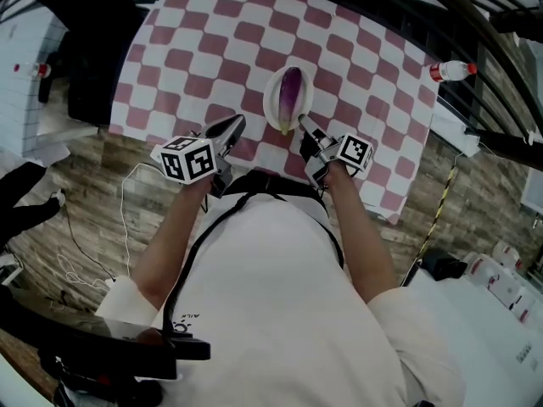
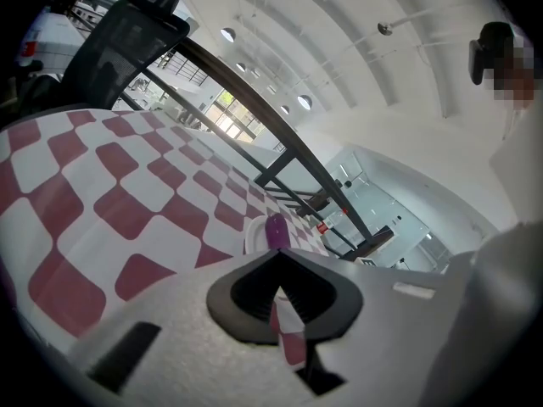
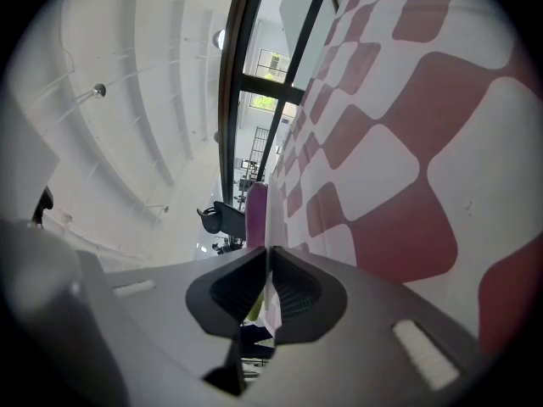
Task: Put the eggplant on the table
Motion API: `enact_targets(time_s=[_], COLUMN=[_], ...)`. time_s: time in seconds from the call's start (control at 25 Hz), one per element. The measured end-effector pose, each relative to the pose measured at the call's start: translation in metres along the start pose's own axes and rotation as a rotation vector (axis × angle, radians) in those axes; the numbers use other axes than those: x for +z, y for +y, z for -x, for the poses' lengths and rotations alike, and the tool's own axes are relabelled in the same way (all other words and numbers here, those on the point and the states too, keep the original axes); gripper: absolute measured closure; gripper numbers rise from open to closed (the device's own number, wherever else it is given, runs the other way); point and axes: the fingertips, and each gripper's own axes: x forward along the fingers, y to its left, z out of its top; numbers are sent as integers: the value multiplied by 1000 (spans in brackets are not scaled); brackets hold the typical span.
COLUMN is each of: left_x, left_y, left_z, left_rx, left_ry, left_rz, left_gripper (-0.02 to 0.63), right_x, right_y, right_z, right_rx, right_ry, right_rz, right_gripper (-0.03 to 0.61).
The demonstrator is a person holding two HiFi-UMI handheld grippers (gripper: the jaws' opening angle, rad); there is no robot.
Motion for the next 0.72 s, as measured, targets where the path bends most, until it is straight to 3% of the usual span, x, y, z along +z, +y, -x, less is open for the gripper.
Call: enact_targets(time_s=[0.4,0.72], left_x=[-16,-25], left_y=[5,15], left_z=[0,10], left_rx=[44,78], left_ry=[-22,-17], left_rz=[32,44], left_gripper=[609,607], right_x=[-1,-3], right_y=[-32,-42], right_z=[-7,-24], right_rx=[-73,-74], right_ry=[64,83], right_rz=[12,-5], right_gripper=[548,548])
